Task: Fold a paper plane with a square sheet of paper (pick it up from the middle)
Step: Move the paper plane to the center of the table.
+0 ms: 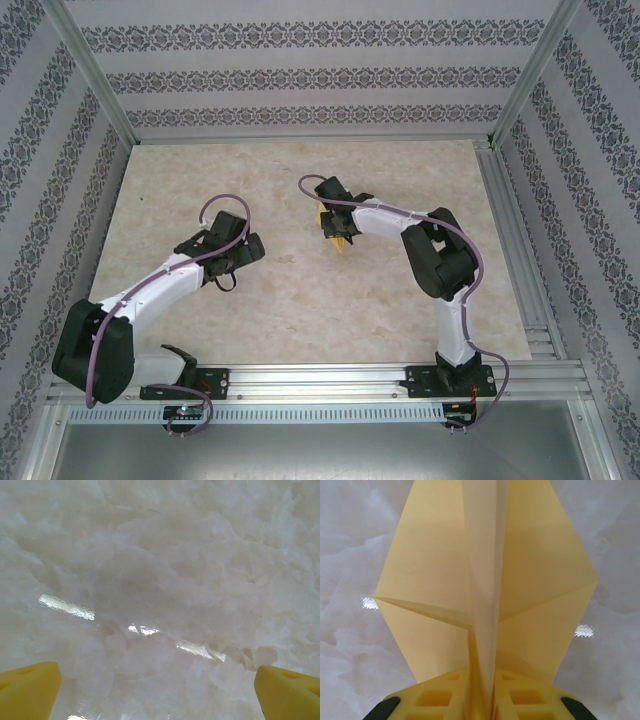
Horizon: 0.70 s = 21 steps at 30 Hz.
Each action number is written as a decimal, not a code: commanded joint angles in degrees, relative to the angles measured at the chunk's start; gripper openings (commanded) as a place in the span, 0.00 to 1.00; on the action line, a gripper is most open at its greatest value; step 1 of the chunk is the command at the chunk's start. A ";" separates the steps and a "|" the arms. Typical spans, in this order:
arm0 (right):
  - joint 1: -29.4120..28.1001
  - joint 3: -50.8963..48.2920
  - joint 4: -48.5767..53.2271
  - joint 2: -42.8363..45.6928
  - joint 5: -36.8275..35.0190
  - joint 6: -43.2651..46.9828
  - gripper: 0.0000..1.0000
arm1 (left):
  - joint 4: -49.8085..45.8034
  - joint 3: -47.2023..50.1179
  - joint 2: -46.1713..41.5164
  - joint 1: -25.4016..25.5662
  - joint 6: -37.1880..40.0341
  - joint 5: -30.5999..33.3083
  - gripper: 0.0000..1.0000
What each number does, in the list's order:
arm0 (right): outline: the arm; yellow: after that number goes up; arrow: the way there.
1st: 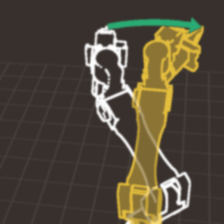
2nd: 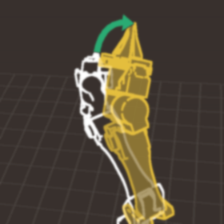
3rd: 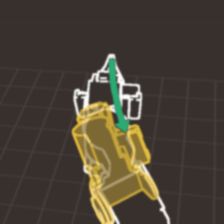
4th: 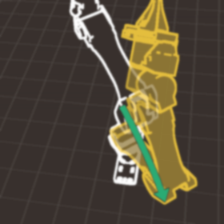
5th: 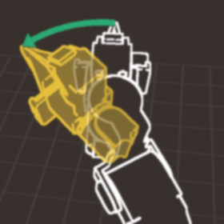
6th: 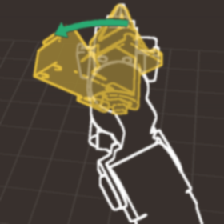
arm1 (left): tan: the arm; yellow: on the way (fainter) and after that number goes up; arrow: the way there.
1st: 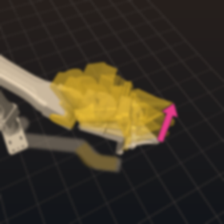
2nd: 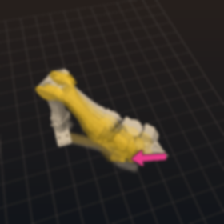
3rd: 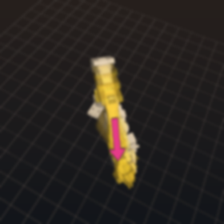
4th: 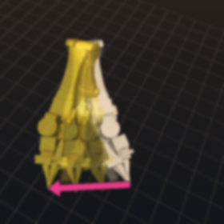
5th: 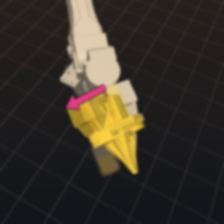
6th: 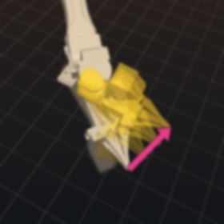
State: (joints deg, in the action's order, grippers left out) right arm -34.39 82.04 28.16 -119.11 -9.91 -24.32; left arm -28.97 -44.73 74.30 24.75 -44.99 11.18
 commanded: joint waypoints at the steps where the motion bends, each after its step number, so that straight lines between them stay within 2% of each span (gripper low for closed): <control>1: -0.12 1.72 1.50 -1.66 0.77 -0.77 0.20 | -2.44 -2.64 -1.35 -0.64 1.66 2.16 1.00; 10: -0.49 2.37 2.63 -2.75 0.09 -1.07 0.23 | -3.30 -3.32 -1.55 -0.75 1.94 2.75 1.00; 12: -0.70 3.26 3.86 -1.24 -0.98 -0.82 0.26 | -3.69 -3.78 -1.75 -0.72 2.16 3.26 1.00; 17: -1.18 5.37 6.77 6.61 -2.15 -0.50 0.38 | -5.31 -5.90 -2.13 -0.89 3.37 5.85 1.00; 21: -1.29 5.28 8.77 14.14 -3.77 -0.56 0.55 | -6.53 -7.64 -3.16 -1.58 4.82 8.64 1.00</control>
State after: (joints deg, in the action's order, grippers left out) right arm -35.16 85.14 35.38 -112.68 -11.09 -24.64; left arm -33.08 -49.93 73.23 24.49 -42.59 16.01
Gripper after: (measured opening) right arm 0.522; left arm 0.998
